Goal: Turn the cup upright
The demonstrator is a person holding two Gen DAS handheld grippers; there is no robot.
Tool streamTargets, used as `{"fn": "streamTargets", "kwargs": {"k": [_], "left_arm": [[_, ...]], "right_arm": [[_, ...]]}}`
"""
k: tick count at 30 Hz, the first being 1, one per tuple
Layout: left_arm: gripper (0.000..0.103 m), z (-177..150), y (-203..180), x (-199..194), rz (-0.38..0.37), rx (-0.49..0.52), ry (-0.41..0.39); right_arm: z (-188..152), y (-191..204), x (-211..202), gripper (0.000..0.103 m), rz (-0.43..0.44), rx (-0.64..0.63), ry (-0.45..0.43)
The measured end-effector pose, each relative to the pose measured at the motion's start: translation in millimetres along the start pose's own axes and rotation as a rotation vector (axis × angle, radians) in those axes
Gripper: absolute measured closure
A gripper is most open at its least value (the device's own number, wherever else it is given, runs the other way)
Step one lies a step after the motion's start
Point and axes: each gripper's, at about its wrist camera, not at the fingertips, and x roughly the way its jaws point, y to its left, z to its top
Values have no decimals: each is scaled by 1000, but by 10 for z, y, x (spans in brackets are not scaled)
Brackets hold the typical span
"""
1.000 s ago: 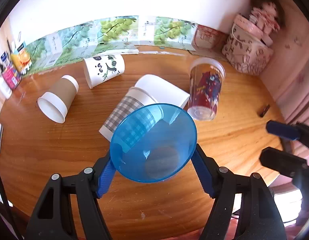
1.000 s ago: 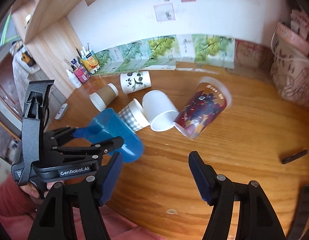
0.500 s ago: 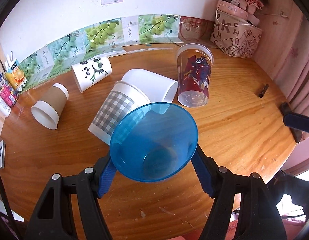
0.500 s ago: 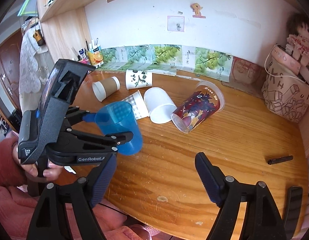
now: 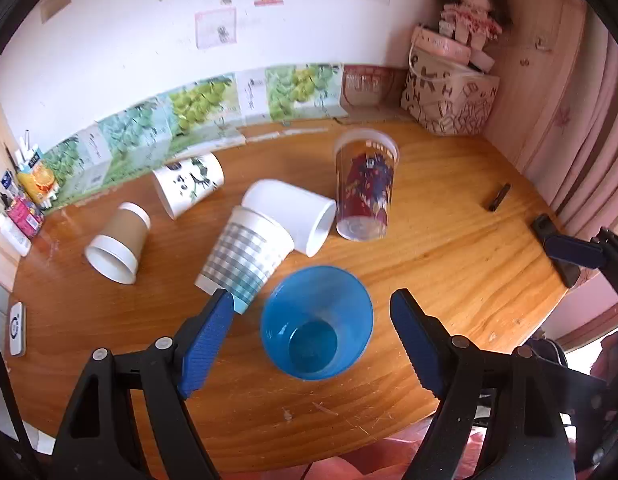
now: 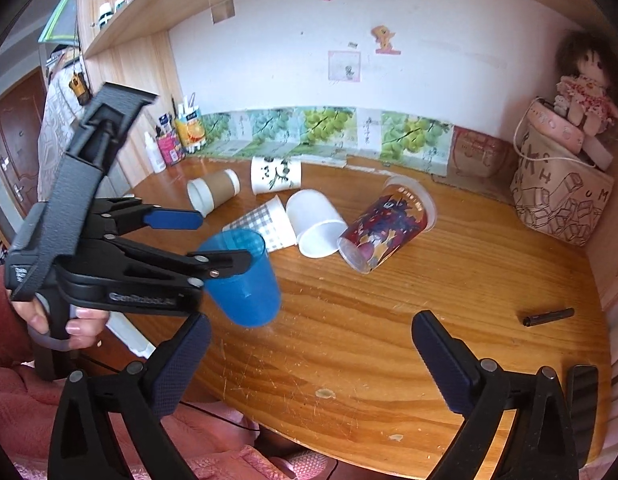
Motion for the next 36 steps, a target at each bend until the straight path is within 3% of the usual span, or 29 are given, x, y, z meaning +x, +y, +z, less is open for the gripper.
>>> {"fn": "streamTargets", "kwargs": {"k": [5, 16, 23, 25, 28, 31, 36], "left_arm": [[19, 124, 82, -313, 3, -25, -45], [15, 419, 394, -1175, -10, -185, -244], [8, 377, 414, -1647, 13, -259, -355], [1, 341, 374, -1728, 55, -262, -366], [1, 237, 303, -1776, 181, -299, -389], [1, 118, 239, -1748, 256, -332, -360], [1, -16, 126, -1768, 289, -334, -354]], "right_arm": [[60, -38, -142, 1, -22, 22, -43], [305, -44, -681, 1, -65, 82, -187], [461, 87, -1053, 1, -77, 85, -257], [487, 107, -1139, 1, -61, 127, -281], [510, 121, -1284, 1, -42, 227, -324], [506, 165, -1385, 1, -26, 302, -356], [523, 263, -1392, 1, -71, 285, -357]]}}
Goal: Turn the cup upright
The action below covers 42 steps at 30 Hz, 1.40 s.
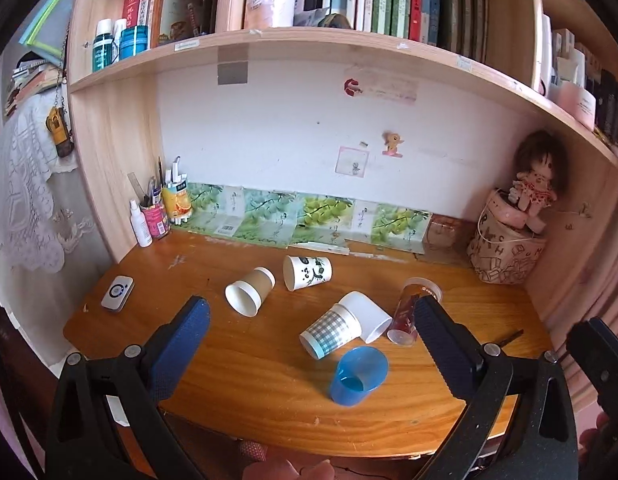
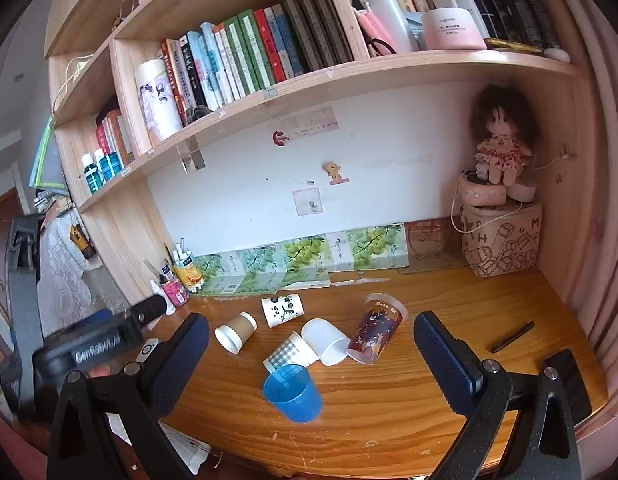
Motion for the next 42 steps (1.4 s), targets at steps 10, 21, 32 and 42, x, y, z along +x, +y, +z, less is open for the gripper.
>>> {"fn": "streamTargets", "kwargs": {"k": [10, 21, 32, 42], "left_arm": [[1, 95, 53, -229, 2, -11, -137], [1, 60, 14, -229, -20, 16, -133], [1, 48, 27, -237, -29, 14, -131], [1, 53, 17, -276, -19, 19, -145]], "right_arm": [[-48, 65, -21, 1, -26, 12, -3], [-74, 81, -22, 1, -25, 33, 2], [-65, 195, -103, 1, -45, -18, -35], [-60, 193, -98, 1, -26, -26, -43]]}}
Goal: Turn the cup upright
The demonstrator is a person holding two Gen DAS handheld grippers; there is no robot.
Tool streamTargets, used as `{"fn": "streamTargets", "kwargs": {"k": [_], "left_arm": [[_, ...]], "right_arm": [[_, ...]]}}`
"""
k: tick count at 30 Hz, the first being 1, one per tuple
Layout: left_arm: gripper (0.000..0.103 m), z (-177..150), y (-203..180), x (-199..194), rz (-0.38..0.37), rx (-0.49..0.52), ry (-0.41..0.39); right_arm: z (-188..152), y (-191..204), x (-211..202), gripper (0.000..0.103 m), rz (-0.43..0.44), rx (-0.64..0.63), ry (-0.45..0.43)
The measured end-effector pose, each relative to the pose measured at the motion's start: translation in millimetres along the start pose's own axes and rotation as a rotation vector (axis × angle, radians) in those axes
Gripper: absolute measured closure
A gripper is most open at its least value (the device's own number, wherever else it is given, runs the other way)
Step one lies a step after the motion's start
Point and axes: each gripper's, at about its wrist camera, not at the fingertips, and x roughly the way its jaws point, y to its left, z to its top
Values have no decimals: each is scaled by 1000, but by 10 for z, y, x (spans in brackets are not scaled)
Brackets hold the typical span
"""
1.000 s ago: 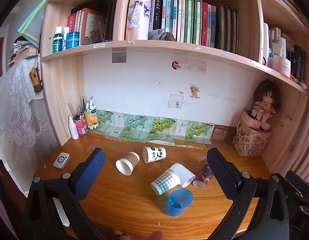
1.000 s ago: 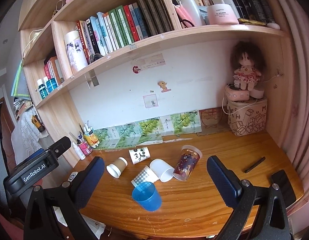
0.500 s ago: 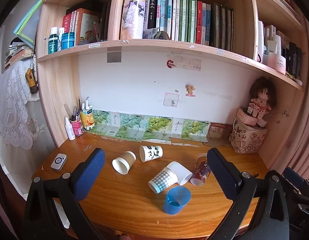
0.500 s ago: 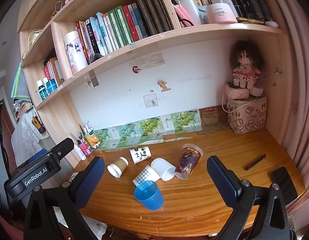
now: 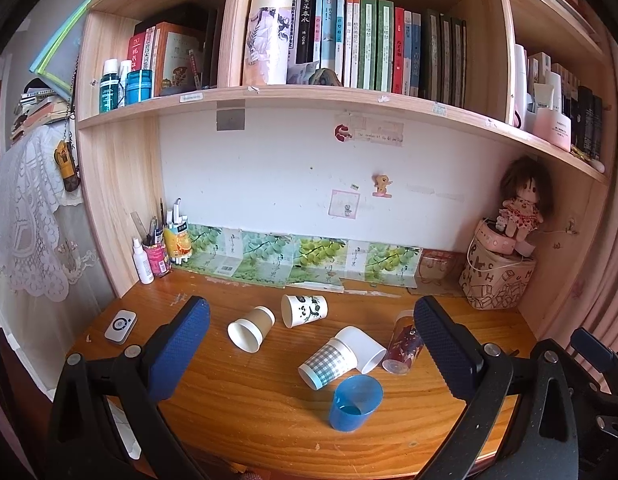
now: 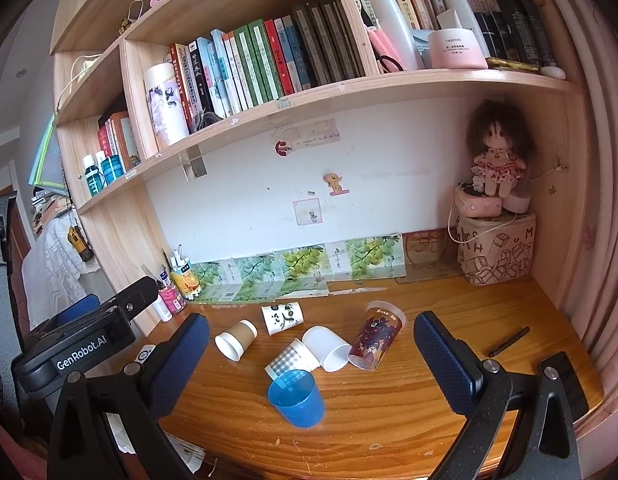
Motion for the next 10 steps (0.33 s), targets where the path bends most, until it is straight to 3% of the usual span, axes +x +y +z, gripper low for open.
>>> {"fn": "streamTargets", "kwargs": {"k": [10], "left_arm": [[1, 38, -32, -54, 19, 34, -17]], "right_arm": [[-36, -13, 42, 1, 50, 41, 4]]}}
